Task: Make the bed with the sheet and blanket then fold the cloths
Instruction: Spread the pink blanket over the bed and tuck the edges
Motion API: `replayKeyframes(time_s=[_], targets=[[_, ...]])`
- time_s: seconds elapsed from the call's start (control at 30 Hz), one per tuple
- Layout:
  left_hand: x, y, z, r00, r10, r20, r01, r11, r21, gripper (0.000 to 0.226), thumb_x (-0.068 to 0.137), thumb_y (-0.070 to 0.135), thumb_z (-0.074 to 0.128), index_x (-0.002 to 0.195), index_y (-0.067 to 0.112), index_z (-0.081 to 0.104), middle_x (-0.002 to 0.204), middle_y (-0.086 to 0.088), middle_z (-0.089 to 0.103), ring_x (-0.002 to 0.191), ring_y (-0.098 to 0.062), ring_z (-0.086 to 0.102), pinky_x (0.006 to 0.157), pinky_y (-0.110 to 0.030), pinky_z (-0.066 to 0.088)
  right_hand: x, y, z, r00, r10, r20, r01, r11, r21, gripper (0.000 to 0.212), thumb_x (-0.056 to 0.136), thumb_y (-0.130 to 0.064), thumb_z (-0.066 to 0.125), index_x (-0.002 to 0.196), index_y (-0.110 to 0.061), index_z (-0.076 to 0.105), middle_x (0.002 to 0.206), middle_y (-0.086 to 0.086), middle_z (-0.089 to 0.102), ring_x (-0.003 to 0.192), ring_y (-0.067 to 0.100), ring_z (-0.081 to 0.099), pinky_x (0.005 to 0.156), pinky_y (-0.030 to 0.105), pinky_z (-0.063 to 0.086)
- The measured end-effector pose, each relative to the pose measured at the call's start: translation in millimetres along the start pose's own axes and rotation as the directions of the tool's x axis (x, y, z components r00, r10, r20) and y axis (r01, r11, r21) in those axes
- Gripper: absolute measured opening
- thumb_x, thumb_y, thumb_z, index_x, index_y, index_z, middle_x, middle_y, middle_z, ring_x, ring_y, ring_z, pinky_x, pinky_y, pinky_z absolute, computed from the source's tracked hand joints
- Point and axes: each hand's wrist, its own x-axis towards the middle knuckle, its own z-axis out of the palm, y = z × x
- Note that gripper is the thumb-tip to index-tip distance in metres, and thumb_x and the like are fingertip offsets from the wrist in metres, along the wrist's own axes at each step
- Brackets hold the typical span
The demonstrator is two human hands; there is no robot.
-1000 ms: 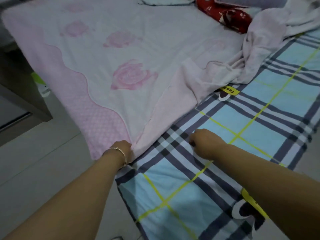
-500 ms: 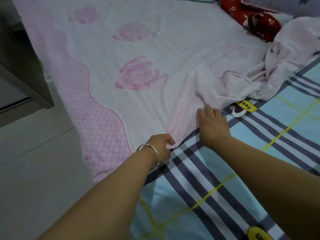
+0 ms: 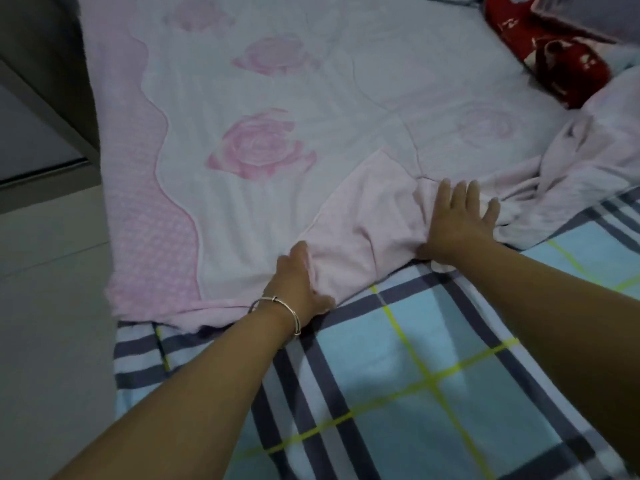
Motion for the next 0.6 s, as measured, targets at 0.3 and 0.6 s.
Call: replayKeyframes(time_s=[0.3, 0.6], targets=[[-52.9, -4.0, -20.3, 0.816, -0.273, 0.51, 0.249, 0.962, 0.117, 0.03, 0.075, -0.011, 0.062, 0.065, 0.017, 0.066, 0.03, 0.015, 0.05, 0.025, 0.004, 0.041, 0.033, -0.006, 0.033, -13.5, 10.3, -6.8, 0.798, -0.587, 0.136, 0.575, 0.81, 0.116, 0.042, 0.084, -0.012, 0.059, 0.053, -0.02, 0.033, 0.072, 0.006, 0.05, 0.085, 0.025, 0.052, 0.067, 0.023, 0.029], [-134.1, -62.9, -0.6, 0.471, -0.628, 0.62, -0.121, 0.65, 0.75, 0.031, 0.09, 0.011, 0.056, 0.117, -0.004, 0.059, 0.087, -0.011, 0.066, 0.059, -0.004, 0.052, 0.056, -0.01, 0.04, -115.1, -15.7, 14.6, 0.464, -0.702, 0.541, 0.663, 0.68, 0.314, 0.037, 0.084, -0.014, 0.062, 0.056, -0.017, 0.038, 0.059, -0.005, 0.036, 0.062, 0.011, 0.039, 0.059, 0.027, 0.031]])
